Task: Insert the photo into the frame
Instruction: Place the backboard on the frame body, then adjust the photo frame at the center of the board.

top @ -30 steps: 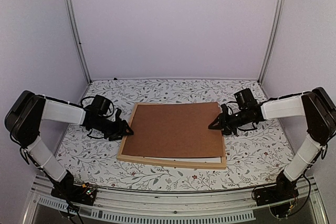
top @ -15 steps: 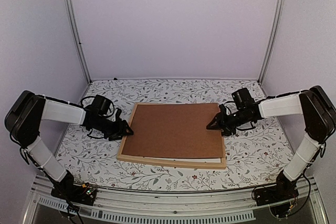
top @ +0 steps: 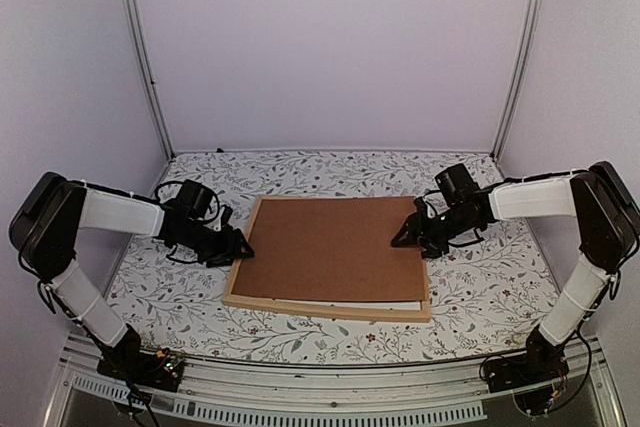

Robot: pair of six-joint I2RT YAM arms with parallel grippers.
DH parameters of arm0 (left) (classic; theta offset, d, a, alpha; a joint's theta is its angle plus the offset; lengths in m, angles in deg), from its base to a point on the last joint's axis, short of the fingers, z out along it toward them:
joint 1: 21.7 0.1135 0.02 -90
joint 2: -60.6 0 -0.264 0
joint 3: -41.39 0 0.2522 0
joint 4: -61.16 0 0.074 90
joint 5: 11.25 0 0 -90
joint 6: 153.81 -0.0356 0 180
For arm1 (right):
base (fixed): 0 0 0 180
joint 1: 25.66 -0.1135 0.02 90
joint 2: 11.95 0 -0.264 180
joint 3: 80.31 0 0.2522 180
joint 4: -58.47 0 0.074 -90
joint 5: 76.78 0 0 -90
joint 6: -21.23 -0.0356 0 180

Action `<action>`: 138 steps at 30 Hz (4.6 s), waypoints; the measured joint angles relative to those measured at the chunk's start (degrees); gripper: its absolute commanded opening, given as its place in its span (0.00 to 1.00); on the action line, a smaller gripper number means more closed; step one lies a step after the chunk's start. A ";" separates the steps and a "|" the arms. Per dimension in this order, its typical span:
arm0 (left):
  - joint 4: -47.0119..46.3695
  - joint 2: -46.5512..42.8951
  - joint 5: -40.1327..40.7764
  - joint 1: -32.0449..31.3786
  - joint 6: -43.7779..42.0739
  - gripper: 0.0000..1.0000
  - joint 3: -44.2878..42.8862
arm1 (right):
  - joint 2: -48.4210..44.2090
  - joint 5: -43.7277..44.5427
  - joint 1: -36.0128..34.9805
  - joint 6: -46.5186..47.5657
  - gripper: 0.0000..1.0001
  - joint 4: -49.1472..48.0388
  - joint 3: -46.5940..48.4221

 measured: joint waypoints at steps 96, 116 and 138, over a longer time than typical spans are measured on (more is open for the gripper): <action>-1.31 1.29 -5.46 2.23 -0.81 0.71 -1.27 | 0.37 15.32 1.60 7.34 0.70 7.69 2.10; -5.01 -2.14 -12.98 -2.82 2.75 0.68 5.42 | 0.26 13.18 6.82 8.07 0.71 4.74 0.87; 5.09 7.06 -3.32 -6.51 -12.50 0.82 -26.16 | -2.99 11.93 12.09 12.02 0.72 4.68 -1.42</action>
